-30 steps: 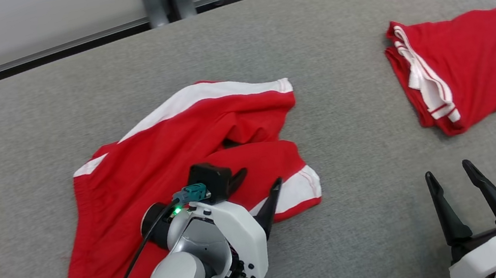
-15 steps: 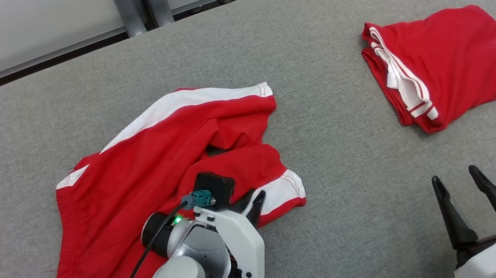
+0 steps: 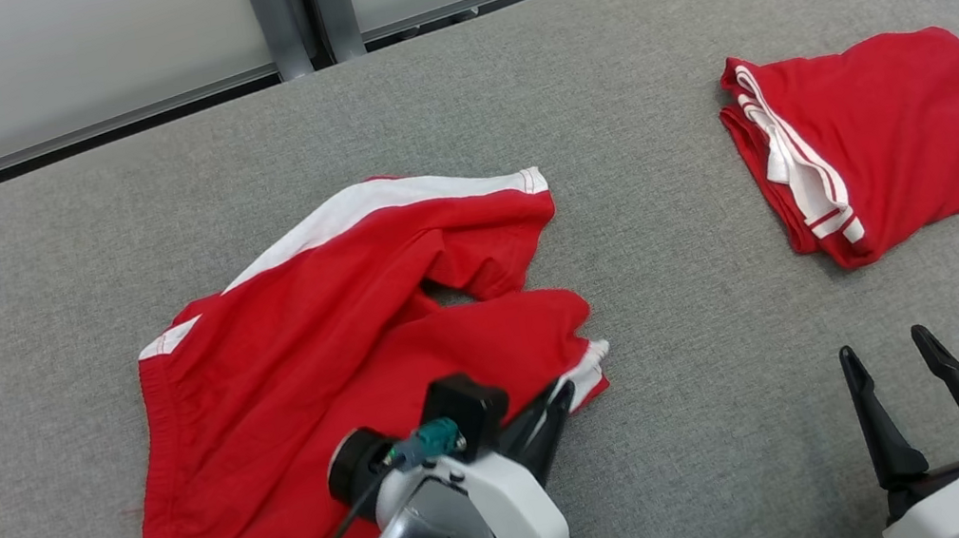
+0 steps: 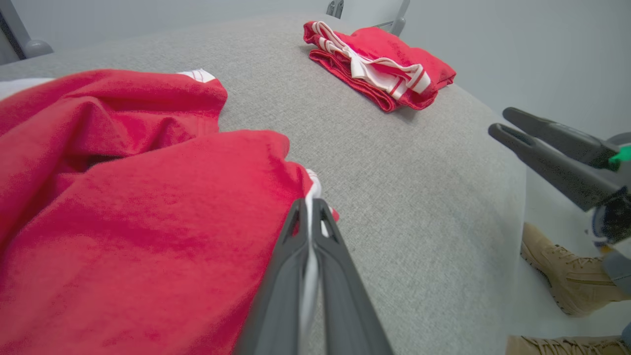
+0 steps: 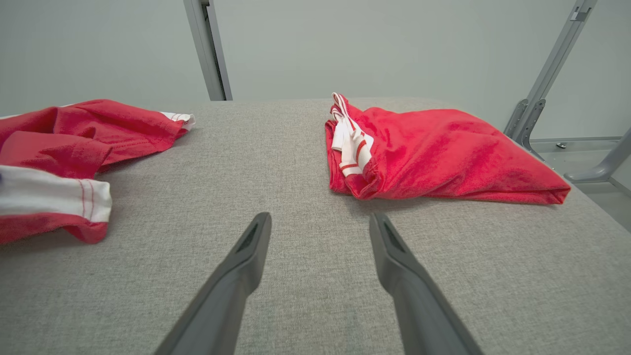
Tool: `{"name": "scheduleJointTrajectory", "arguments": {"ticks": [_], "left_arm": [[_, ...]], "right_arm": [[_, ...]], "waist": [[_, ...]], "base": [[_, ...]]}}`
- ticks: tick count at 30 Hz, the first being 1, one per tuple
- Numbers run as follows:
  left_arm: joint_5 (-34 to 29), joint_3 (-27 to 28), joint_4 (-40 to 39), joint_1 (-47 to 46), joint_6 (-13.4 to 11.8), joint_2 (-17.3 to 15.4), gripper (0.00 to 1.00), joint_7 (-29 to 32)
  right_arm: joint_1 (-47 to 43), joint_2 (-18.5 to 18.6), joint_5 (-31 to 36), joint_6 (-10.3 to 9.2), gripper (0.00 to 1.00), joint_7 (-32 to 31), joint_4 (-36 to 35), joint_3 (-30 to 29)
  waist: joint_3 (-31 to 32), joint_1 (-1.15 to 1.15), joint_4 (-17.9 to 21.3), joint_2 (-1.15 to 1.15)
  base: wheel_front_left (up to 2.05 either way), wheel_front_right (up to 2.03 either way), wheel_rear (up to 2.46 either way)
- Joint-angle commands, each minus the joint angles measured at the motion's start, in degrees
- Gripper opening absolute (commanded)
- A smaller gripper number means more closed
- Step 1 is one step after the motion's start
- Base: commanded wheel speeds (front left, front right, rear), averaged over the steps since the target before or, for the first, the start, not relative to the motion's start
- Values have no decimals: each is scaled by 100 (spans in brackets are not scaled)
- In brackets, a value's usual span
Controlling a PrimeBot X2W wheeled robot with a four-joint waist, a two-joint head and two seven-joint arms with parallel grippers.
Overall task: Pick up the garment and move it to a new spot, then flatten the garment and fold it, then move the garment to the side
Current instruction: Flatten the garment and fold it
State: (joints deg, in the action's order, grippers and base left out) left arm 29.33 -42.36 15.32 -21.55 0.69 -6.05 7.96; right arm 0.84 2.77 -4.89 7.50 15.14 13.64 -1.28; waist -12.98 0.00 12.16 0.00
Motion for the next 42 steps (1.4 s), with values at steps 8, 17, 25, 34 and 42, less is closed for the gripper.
{"name": "scheduleJointTrajectory", "arguments": {"ticks": [8,17,25,34,42], "left_arm": [[-37,-330,-24,737,132,-165,100,-408],[174,-187,27,719,285,31,100,-1231],[294,543,-468,1236,-221,-196,100,-2104],[-58,2166,-1107,2494,-729,-476,100,-2314],[-774,3775,-1135,3600,151,-124,100,-2311]], "right_arm": [[-80,28,41,-1,100,-1,-21,-110],[-147,29,93,-1,100,-1,-18,-166],[-327,29,211,-1,100,-1,-188,-303],[-647,27,363,-1,100,-1,-400,-624],[-898,29,333,-1,100,-1,-423,-872]], "waist": [[-51,0,-94,0],[75,0,-361,0],[401,0,-691,0],[937,0,-1185,0],[1270,0,-1446,0]], "base": [[0,0,0],[0,0,0],[0,0,0],[0,0,0],[0,0,0]]}}
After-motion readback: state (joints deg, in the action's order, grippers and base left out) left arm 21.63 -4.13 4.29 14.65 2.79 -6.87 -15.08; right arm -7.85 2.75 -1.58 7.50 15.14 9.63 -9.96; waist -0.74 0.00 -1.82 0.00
